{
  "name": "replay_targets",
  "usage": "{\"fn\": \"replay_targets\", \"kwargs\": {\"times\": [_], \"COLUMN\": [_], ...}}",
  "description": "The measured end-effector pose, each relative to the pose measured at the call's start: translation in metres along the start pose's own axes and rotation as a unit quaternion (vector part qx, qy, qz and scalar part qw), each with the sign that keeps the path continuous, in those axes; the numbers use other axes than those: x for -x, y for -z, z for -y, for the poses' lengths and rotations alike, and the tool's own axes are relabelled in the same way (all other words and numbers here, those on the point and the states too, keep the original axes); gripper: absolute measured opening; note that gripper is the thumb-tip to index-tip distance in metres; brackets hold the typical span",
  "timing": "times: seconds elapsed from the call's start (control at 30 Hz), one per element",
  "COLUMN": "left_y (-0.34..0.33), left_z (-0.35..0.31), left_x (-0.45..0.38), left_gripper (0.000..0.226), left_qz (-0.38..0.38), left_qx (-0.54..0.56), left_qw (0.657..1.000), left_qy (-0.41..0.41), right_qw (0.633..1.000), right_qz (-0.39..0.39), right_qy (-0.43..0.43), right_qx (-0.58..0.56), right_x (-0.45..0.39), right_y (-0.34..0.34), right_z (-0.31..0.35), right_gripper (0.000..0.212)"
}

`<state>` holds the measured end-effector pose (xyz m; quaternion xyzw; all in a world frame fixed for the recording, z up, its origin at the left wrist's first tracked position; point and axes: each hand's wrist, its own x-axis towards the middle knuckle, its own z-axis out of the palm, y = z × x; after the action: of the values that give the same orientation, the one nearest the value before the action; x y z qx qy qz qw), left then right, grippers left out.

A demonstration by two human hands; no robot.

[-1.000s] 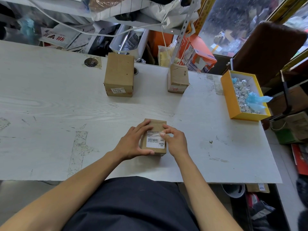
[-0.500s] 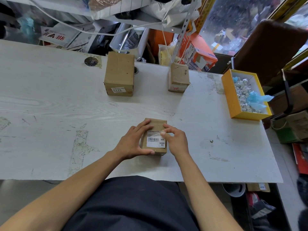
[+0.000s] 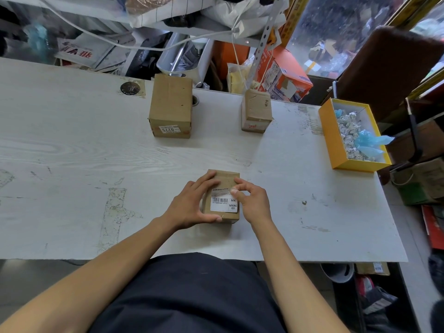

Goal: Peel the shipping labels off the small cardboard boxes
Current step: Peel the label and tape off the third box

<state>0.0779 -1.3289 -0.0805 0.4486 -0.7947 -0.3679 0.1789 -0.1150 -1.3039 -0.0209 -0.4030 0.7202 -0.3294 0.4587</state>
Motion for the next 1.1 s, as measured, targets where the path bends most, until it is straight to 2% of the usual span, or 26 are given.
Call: {"fn": "replay_targets", "kwargs": {"times": [0.67, 0.87, 1.1], "left_y": [0.0, 0.001, 0.001], "left_z": [0.0, 0.0, -0.001], "left_x": [0.0, 0.0, 0.001], "left_gripper": [0.101, 0.103, 0.103], "left_qz": [0.004, 0.006, 0.0], "left_qx": [0.004, 0.003, 0.013], "left_qw": [1.0, 1.0, 1.0], "left_qy": [-0.004, -0.005, 0.003], "right_qw": [1.0, 0.999, 0.995], "right_qz": [0.001, -0.036, -0.023], "right_qy": [0.0, -0.033, -0.071], "right_qx": [-0.006, -0.024, -0.07], "right_x": [-0.003, -0.009, -0.002], "right_y": [0.001, 0.007, 0.016], "right_z": [-0.003, -0.004, -0.009], "right_gripper": [0.018, 0.007, 0.008]}}
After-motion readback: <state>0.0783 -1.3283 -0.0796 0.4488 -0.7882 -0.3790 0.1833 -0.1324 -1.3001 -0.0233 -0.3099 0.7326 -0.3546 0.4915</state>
